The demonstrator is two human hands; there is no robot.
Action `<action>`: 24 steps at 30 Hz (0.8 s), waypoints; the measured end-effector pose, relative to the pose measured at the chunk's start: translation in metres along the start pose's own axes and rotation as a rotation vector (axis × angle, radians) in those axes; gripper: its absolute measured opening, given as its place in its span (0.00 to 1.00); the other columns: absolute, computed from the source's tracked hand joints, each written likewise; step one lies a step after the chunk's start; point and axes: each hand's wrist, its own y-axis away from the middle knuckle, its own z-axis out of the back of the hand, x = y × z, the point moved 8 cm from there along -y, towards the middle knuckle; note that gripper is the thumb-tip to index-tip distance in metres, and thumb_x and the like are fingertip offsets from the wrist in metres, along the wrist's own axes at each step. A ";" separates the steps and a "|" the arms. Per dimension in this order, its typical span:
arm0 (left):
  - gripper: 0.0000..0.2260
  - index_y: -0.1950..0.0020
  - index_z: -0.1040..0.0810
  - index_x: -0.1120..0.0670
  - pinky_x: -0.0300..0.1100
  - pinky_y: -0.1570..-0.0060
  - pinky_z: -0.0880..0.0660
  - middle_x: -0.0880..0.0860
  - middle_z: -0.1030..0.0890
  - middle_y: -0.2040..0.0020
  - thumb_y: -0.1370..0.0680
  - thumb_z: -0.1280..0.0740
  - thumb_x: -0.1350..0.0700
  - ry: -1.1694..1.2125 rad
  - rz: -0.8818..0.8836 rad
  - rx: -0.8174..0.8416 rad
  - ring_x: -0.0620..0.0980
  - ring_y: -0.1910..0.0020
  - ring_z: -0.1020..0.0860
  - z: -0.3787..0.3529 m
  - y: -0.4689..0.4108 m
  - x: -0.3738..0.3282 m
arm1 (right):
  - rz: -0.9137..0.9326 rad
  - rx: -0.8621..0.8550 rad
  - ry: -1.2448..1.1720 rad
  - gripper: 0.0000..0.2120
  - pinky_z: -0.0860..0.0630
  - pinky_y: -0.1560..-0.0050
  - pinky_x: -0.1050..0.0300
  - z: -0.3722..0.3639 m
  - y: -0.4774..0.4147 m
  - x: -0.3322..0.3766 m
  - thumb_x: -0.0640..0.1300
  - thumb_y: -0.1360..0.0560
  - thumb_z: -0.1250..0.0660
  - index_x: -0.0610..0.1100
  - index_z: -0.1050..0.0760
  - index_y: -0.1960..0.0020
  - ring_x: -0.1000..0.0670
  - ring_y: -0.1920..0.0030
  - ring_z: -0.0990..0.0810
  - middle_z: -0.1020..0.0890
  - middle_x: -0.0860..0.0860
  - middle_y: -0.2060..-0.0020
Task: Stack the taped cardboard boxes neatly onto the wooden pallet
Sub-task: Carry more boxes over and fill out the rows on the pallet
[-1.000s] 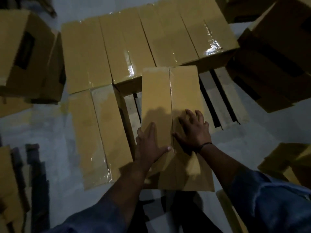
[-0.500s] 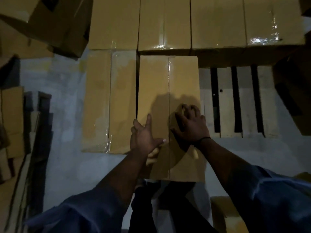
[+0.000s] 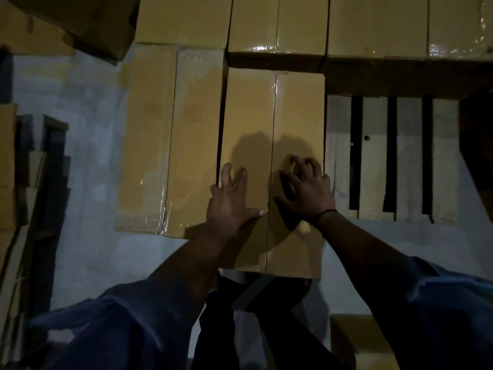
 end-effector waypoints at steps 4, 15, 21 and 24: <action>0.53 0.16 0.52 0.46 0.56 0.33 0.29 0.54 0.54 0.18 0.31 0.27 0.28 -0.139 -0.022 0.044 0.64 0.26 0.45 -0.002 -0.012 0.001 | -0.029 0.038 -0.002 0.35 0.31 0.35 0.29 -0.006 -0.008 0.002 0.66 0.26 0.32 0.56 0.37 0.24 0.36 0.22 0.50 0.50 0.49 0.19; 0.58 0.16 0.61 0.48 0.62 0.26 0.39 0.61 0.62 0.17 0.30 0.27 0.30 -0.306 -0.125 0.213 0.68 0.20 0.51 -0.027 -0.004 -0.015 | -0.034 0.140 0.083 0.41 0.41 0.29 0.24 -0.016 -0.002 0.012 0.63 0.25 0.32 0.53 0.47 0.21 0.35 0.21 0.54 0.53 0.45 0.18; 0.58 0.16 0.62 0.48 0.63 0.25 0.41 0.59 0.62 0.17 0.30 0.26 0.32 -0.388 -0.241 0.268 0.67 0.20 0.54 -0.050 0.046 -0.009 | 0.041 0.201 0.117 0.44 0.46 0.26 0.27 -0.036 0.051 0.031 0.67 0.25 0.34 0.52 0.50 0.19 0.35 0.20 0.55 0.53 0.43 0.18; 0.55 0.16 0.59 0.50 0.63 0.26 0.40 0.61 0.60 0.17 0.28 0.28 0.32 -0.425 -0.306 0.220 0.68 0.19 0.52 -0.060 0.068 -0.008 | 0.098 0.251 0.111 0.47 0.48 0.27 0.25 -0.055 0.079 0.044 0.69 0.27 0.33 0.51 0.50 0.18 0.35 0.20 0.57 0.54 0.43 0.18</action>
